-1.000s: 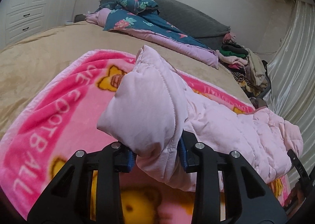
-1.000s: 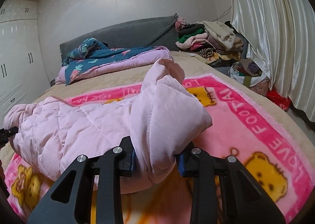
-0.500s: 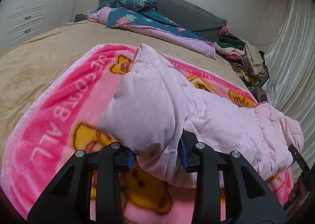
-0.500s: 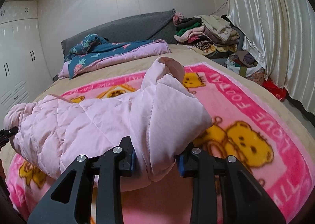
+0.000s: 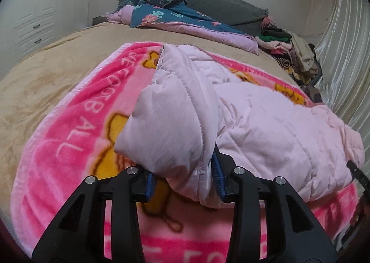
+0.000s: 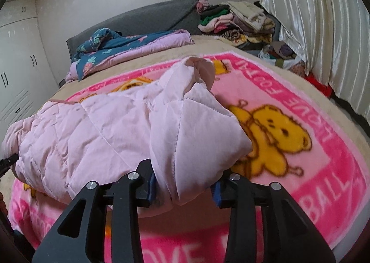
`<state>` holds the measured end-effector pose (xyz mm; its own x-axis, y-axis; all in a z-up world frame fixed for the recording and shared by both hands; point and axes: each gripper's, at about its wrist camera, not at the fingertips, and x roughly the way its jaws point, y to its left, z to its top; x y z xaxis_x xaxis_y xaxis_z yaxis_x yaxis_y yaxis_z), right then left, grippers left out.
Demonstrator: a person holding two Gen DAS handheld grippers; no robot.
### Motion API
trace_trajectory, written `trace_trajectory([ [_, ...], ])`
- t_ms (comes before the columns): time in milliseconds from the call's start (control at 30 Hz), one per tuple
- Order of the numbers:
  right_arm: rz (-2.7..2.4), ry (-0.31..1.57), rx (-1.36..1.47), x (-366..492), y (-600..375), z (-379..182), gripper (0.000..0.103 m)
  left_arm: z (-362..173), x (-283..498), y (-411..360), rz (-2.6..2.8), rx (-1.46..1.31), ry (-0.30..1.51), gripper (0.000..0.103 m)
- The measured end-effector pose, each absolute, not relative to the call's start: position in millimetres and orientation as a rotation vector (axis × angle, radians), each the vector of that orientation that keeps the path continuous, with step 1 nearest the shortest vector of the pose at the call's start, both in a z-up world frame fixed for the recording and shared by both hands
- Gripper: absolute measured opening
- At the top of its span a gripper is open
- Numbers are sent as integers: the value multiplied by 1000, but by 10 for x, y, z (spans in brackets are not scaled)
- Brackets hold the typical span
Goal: Fold large clothes
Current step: 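Press the folded jacket bundle down and tuck its edge with both tools, then open both tools and pull them back from the folded jacket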
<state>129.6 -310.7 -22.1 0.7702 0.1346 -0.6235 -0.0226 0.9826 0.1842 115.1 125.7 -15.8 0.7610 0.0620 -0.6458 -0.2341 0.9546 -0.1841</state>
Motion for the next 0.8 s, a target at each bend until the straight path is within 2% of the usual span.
trace_trajectory([
  [33, 80, 696, 172, 1293, -3116, -241, 43, -172, 1144, 1253, 169, -254, 694, 34],
  [100, 72, 708, 181, 1275, -3135, -273, 51, -204, 1124, 1242, 180, -238, 702, 42],
  [133, 70, 720, 190, 1267, -3151, -295, 59, -223, 1110, 1232, 186, -227, 707, 44],
  [200, 70, 730, 198, 1245, -3177, -320, 69, -249, 1096, 1215, 187, -208, 720, 59],
  [233, 68, 733, 199, 1228, -3187, -328, 78, -252, 1079, 1199, 191, -202, 721, 61],
  [333, 51, 726, 187, 1140, -3224, -320, 89, -241, 1008, 1154, 196, -179, 720, 75],
  [367, 49, 722, 183, 1102, -3237, -306, 90, -225, 969, 1135, 195, -170, 713, 81],
  [500, 35, 696, 164, 972, -3288, -214, 95, -119, 794, 1058, 186, -143, 679, 92],
  [800, 49, 611, 132, 670, -3292, 150, 99, 120, 529, 886, 146, -144, 633, 93],
])
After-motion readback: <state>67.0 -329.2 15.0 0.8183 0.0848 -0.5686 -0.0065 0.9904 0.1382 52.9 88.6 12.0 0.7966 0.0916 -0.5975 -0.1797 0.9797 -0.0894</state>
